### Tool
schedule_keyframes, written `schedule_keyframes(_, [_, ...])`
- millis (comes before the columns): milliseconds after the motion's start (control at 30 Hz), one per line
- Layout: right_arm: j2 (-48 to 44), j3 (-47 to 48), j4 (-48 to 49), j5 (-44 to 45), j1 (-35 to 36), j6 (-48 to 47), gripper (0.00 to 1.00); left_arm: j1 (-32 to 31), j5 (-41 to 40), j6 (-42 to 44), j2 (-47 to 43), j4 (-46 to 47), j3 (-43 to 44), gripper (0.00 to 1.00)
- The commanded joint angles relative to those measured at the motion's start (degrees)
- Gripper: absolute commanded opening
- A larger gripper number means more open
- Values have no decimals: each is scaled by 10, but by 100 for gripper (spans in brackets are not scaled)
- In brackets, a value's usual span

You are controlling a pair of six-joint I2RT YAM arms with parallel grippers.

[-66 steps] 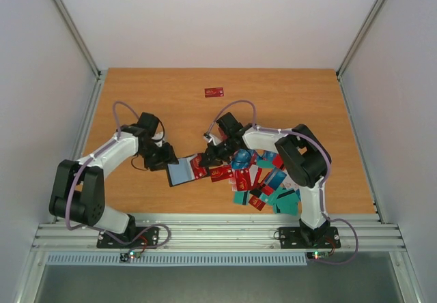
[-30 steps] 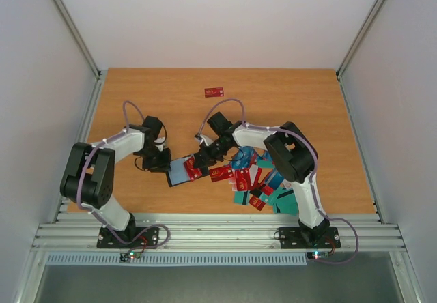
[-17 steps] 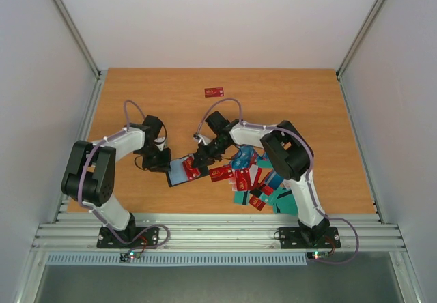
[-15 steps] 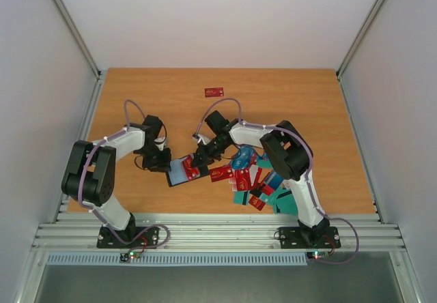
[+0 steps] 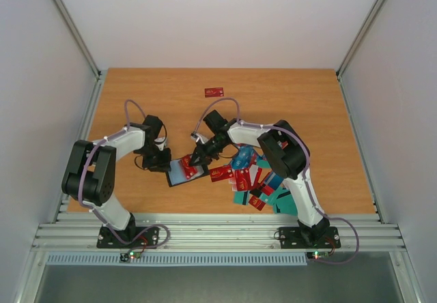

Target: Put the credit cards into the card holder

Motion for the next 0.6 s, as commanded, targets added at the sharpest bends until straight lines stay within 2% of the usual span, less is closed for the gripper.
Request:
schedule_keyframes(0, [17,8,20,0,9,11,1,-2,-19,11,22,21,-3,25])
schedule_keyframes(300, [14,-8,56,-11,9,42,1,-2,-21,2,14,4,-2,26])
schedule_keyframes(467, [8,-32,81,-17,9,50,1,-2,-21,-33,-24,-9,-2,32])
schedule_keyframes(567, [9,-41,91,-17,9,71,1,-1,-22,-43,-44,-25,14,41])
